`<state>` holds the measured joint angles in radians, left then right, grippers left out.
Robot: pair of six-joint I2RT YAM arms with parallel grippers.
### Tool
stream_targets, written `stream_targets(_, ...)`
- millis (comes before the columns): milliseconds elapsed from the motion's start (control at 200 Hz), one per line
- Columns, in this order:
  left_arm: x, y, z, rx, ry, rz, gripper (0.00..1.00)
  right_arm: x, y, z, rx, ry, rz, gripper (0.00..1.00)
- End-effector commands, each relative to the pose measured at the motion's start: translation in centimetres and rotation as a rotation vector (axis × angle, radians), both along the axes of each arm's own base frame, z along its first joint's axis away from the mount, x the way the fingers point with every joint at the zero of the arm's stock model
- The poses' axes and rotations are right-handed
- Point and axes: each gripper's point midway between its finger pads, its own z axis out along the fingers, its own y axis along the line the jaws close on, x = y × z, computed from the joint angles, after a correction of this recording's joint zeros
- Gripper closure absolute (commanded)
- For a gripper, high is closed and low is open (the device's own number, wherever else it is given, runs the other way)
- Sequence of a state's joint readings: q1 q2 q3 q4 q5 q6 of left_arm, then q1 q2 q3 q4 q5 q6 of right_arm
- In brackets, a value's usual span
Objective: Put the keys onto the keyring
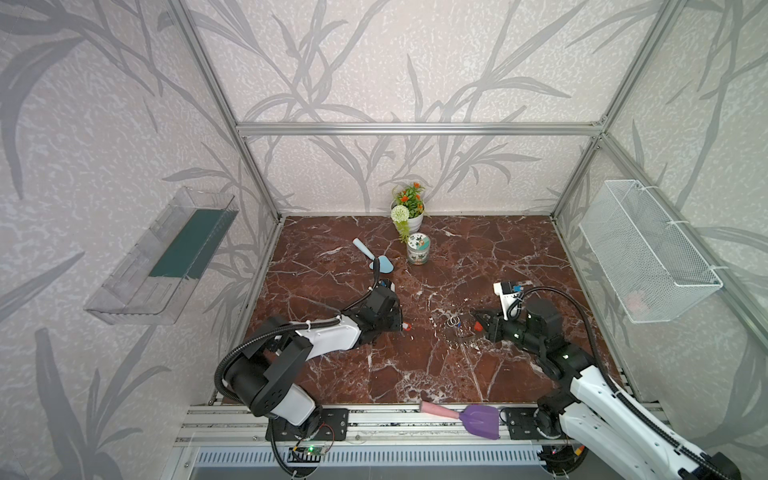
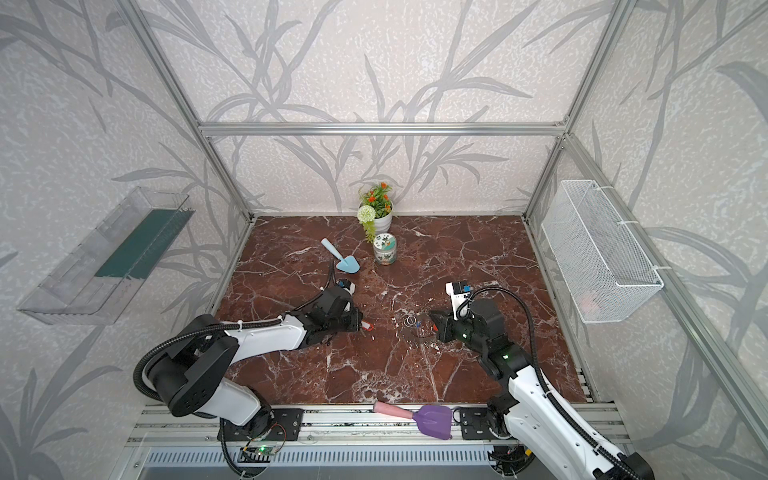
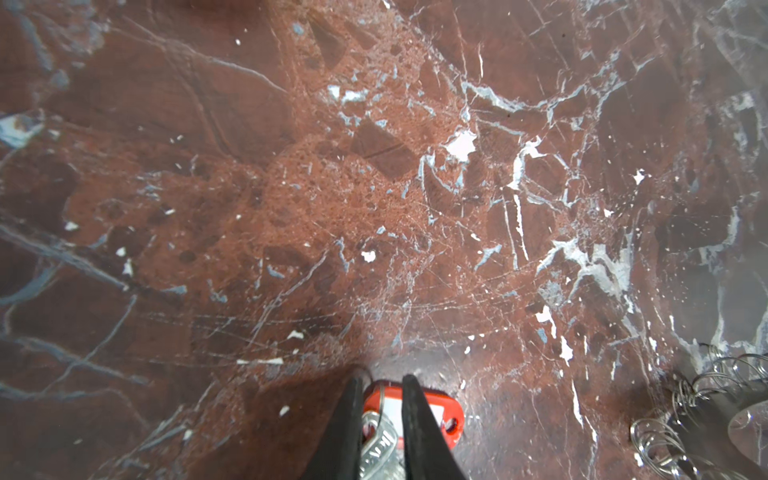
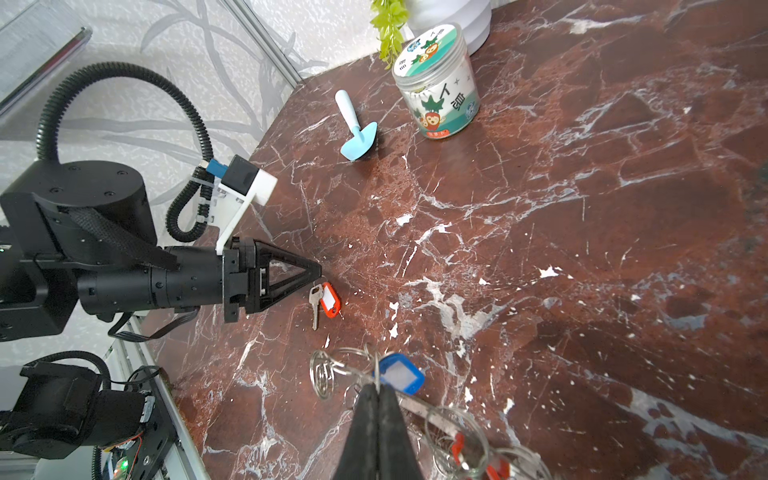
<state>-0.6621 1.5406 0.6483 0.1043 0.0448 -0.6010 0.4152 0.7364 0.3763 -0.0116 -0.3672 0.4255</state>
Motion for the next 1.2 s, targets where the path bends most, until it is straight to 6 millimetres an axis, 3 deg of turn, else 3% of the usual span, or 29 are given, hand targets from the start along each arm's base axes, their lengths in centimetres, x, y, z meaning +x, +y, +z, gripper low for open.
stream_targets(0,-0.5,0.7,-0.3,0.072,0.078,0.019,0.74,-0.1,0.2,0.2,0.008,-0.019,0.007,1.0)
stream_targets(225,-1.0,1.0,2.7,0.178,0.209,0.006,0.7,-0.2,0.0,0.2,0.007,-0.022,0.002,1.0)
stream_targets(410,-1.5,0.7,3.4,0.269,0.31,-0.072,0.71,-0.4,-0.1,0.3,0.009,-0.032,0.001,1.0)
stream_targets(640,-1.3,0.0,2.5,0.358,0.413,-0.159,0.71,-0.8,-0.4,0.4,0.023,-0.049,-0.007,1.0)
stream_targets(1195,0.0,-0.2,-0.8,0.461,0.491,-0.162,0.76,-1.8,-0.6,0.8,0.043,-0.072,0.005,1.0)
